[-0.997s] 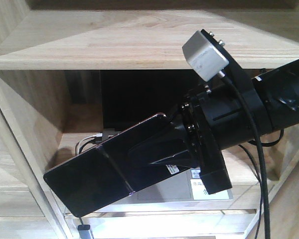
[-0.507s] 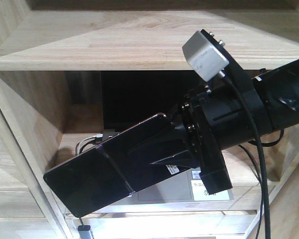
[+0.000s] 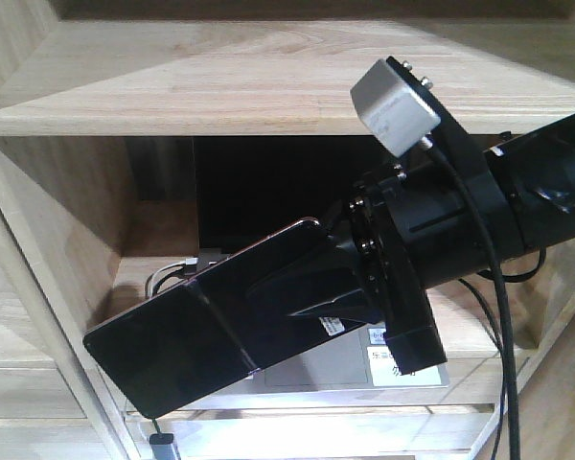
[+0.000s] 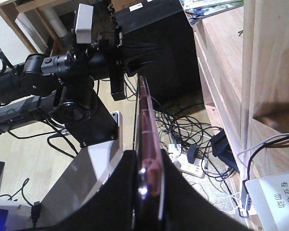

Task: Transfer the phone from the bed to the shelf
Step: 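Raise the right gripper with the phone above the laptop shelf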

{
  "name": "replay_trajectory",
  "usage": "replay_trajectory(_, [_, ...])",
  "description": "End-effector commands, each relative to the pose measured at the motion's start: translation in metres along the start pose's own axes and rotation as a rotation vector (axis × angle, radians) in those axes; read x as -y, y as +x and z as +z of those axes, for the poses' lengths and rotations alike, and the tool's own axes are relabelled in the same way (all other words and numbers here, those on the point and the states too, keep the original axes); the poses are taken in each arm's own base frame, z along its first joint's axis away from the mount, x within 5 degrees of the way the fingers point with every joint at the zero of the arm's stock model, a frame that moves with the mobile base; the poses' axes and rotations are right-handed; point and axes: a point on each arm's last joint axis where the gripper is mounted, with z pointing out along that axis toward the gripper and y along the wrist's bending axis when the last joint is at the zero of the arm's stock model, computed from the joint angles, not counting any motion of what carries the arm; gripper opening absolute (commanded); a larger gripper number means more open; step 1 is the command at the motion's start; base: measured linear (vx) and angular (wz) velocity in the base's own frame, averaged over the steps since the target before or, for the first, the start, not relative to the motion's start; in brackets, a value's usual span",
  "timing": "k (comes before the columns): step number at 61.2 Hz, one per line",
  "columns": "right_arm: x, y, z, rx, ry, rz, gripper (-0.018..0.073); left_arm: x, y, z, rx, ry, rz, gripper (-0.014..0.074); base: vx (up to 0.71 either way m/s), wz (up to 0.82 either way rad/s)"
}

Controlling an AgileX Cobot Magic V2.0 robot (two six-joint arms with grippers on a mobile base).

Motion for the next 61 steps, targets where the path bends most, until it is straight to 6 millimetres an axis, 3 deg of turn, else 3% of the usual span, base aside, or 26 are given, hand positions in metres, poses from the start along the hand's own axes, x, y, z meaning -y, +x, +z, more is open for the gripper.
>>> replay_trajectory(1, [-0.018, -0.014, -0.010, 0.084, -0.065, -0.024, -0.0002, -0.002, -0.014, -0.002, 0.097, -0.013, -0.015, 0.0001, 0.00, 0.00])
replay_trajectory(32, [-0.026, -0.022, -0.015, 0.156, -0.079, -0.029, -0.0002, -0.002, -0.014, -0.002, 0.097, -0.013, -0.015, 0.0001, 0.00, 0.00])
replay_trajectory(42, [-0.036, -0.038, -0.026, 0.253, -0.049, -0.061, -0.0002, -0.002, -0.014, -0.002, 0.097, -0.013, -0.015, 0.0001, 0.00, 0.00])
replay_trajectory(61, [-0.046, -0.077, -0.055, 0.438, 0.168, -0.166, -0.0002, -0.002, -0.014, -0.002, 0.097, -0.013, -0.015, 0.0001, 0.00, 0.00])
